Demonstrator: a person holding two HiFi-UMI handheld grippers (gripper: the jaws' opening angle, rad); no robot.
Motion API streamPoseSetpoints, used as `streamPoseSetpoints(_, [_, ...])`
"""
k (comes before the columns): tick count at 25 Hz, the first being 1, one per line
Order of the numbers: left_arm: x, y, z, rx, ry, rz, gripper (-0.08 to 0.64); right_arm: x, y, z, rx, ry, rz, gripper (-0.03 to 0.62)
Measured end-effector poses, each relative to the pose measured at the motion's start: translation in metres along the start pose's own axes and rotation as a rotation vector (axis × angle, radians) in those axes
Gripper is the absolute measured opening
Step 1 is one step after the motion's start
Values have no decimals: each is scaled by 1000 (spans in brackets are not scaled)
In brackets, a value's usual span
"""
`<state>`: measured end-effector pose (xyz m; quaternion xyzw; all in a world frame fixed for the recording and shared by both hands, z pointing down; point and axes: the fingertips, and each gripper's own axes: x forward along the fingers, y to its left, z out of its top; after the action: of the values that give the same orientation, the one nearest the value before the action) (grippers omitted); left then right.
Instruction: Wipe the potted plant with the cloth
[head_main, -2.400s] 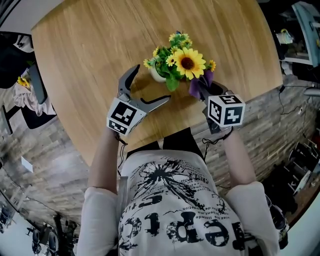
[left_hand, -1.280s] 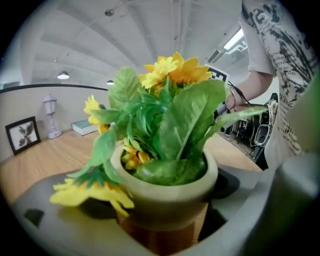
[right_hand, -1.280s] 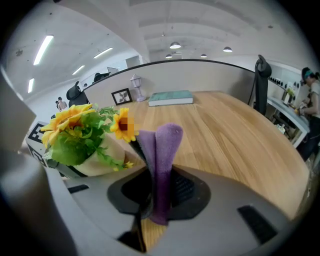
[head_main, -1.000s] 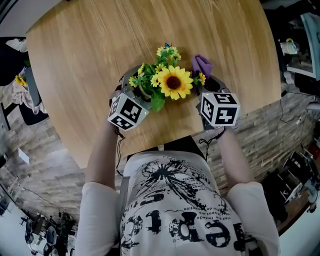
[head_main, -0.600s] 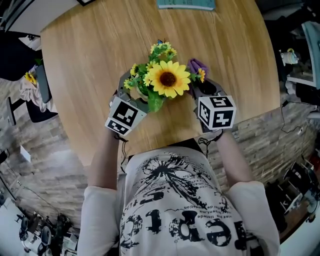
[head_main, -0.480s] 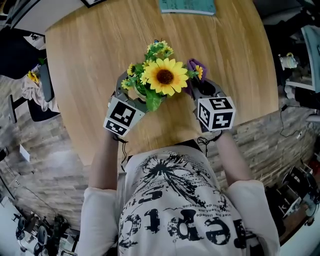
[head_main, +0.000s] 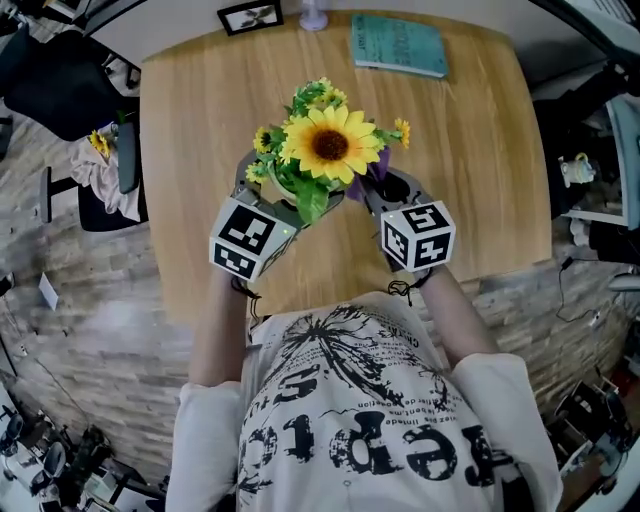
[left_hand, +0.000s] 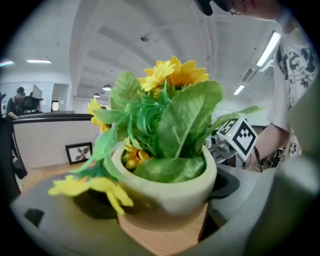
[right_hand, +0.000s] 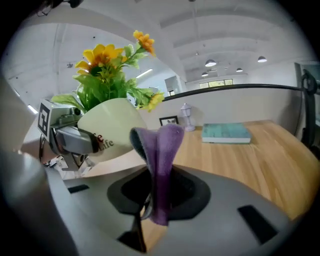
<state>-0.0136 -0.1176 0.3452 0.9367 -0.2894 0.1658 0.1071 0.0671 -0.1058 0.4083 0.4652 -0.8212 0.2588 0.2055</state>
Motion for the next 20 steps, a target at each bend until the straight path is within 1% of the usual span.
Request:
streamPoseSetpoints(4, [-14,8,11,-4,-26,34,528,11,35,18,-83,-22,114,80])
streamPoseSetpoints(7, [-21,9,16,18,-26,35,528,12,55,26,-173,-36,179,78])
streamPoseSetpoints(9, [-23,12,20,23,-29,29,528,16,64,32,-217,-46,214,78])
streamPoseSetpoints(13, [-26,15,28,30,-40,10,528,19,74,41,-241,-59,250,78])
streamPoseSetpoints(16, [-24,14,34,17,-59,-10,528,20,77,47,-264,-67,261,78])
streamPoseSetpoints(18, [-23,13,34,12,-70,-22,528,22,81,47,-268,-72,269,78])
streamPoseSetpoints(20, [-24,11,33,11,-77,-39,528,23,90,44,-291,-67,282,77])
